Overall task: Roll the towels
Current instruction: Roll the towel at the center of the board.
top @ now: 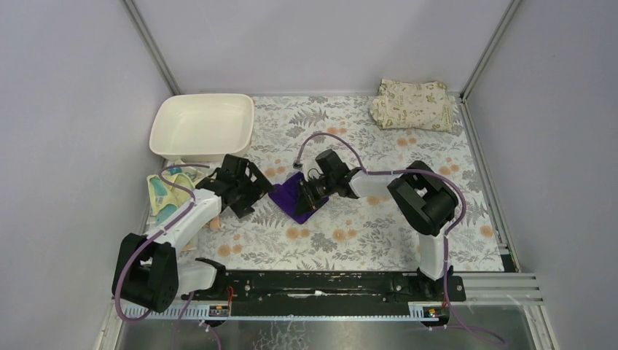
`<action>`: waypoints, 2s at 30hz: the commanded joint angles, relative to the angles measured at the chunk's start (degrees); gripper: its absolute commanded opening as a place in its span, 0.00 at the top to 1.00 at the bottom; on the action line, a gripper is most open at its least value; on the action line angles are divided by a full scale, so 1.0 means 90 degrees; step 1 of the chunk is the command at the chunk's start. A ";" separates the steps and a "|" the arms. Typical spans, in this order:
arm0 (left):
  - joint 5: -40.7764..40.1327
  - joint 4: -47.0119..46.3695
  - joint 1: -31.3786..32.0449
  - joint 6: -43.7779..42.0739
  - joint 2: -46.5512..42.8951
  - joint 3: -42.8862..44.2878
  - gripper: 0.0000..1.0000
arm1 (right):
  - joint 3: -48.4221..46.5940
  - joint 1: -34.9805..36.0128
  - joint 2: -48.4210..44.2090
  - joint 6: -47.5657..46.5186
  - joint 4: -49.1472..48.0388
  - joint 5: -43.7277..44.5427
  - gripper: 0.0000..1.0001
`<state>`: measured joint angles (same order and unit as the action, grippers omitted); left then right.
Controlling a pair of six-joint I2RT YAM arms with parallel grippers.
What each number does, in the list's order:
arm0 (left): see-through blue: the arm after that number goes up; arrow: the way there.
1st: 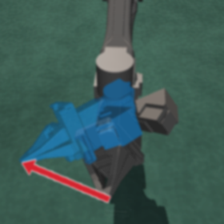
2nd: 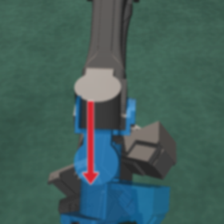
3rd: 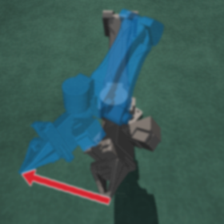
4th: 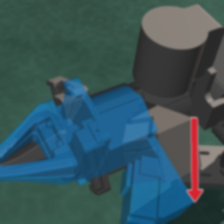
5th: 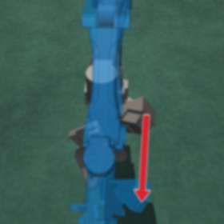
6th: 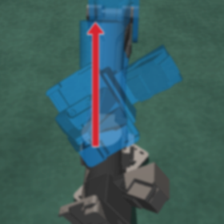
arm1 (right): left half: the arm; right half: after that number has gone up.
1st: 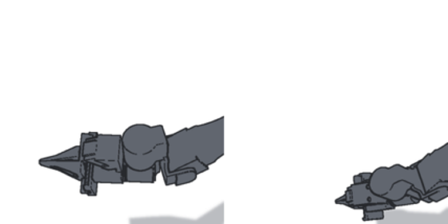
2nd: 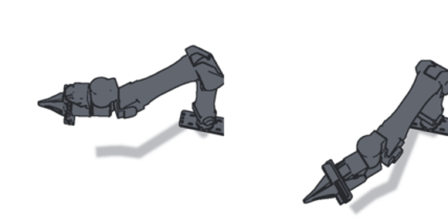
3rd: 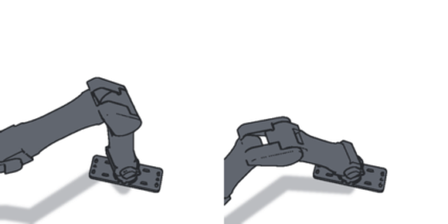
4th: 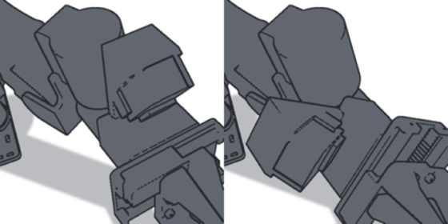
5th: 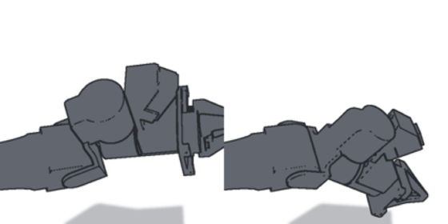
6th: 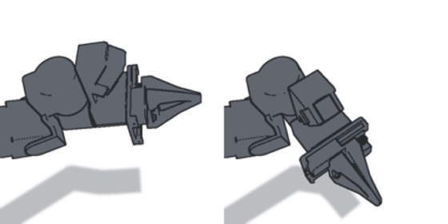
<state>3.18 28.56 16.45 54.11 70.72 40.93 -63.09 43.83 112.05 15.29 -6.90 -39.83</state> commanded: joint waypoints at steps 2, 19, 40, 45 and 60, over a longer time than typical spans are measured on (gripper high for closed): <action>0.0294 -0.0070 -0.0021 -0.0111 -0.0060 -0.0133 0.02 | 0.0434 -0.0371 0.0430 0.1363 -0.0876 -0.1486 0.88; 0.0423 -0.1105 0.0399 0.0037 0.1858 0.0373 0.12 | 0.0876 -0.0891 0.1024 0.2007 -0.1250 -0.1187 0.83; -0.0096 -0.0683 0.0677 0.0140 0.2408 0.0348 0.19 | -0.0209 0.1114 -0.1834 -0.0748 0.2067 0.4936 0.40; -0.0124 -0.0663 0.0699 0.0151 0.2403 0.0359 0.19 | -0.0297 0.1917 -0.1808 -0.1271 0.1895 0.5974 0.38; -0.0151 -0.0630 0.0712 0.0133 0.2493 0.0417 0.18 | -0.0270 0.2229 -0.0443 -0.1566 0.1783 0.6721 0.38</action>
<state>5.48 19.14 22.35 55.75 89.67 46.35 -65.98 63.64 106.19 1.76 8.86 17.45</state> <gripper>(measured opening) 0.815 0.622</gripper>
